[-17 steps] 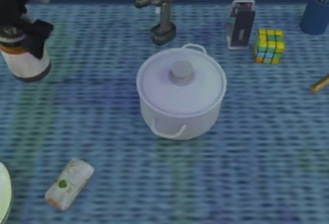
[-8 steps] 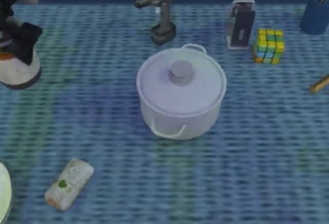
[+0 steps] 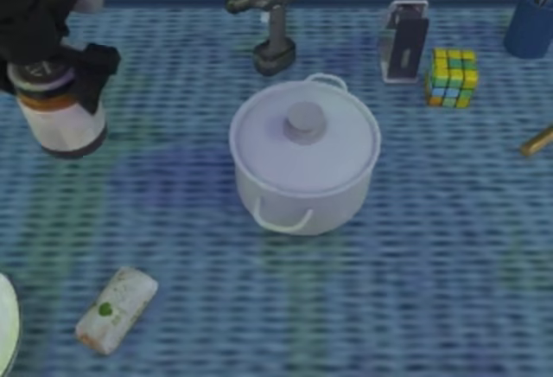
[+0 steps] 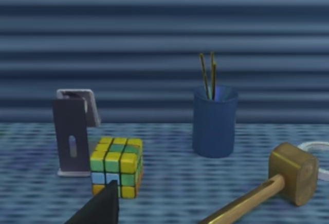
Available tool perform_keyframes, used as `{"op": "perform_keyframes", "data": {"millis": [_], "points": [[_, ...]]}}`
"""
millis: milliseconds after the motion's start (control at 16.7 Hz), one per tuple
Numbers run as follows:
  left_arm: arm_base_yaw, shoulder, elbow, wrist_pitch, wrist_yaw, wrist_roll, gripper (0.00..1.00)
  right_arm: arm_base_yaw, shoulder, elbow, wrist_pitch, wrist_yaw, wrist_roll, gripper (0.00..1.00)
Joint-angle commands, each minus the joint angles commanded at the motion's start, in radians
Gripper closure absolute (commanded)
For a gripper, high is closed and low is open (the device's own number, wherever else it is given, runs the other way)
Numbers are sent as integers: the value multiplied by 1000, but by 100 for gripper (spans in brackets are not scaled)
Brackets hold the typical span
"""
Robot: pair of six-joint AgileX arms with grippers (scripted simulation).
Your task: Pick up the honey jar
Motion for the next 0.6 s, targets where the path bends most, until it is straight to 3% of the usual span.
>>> {"op": "perform_keyframes", "data": {"millis": [360,600], "points": [[-146,5,-87,90,-31,-365,100,0,0,0,0,0,0,0],[-196,6,-118,123,-42,-480,100,0,0,0,0,0,0,0]]}}
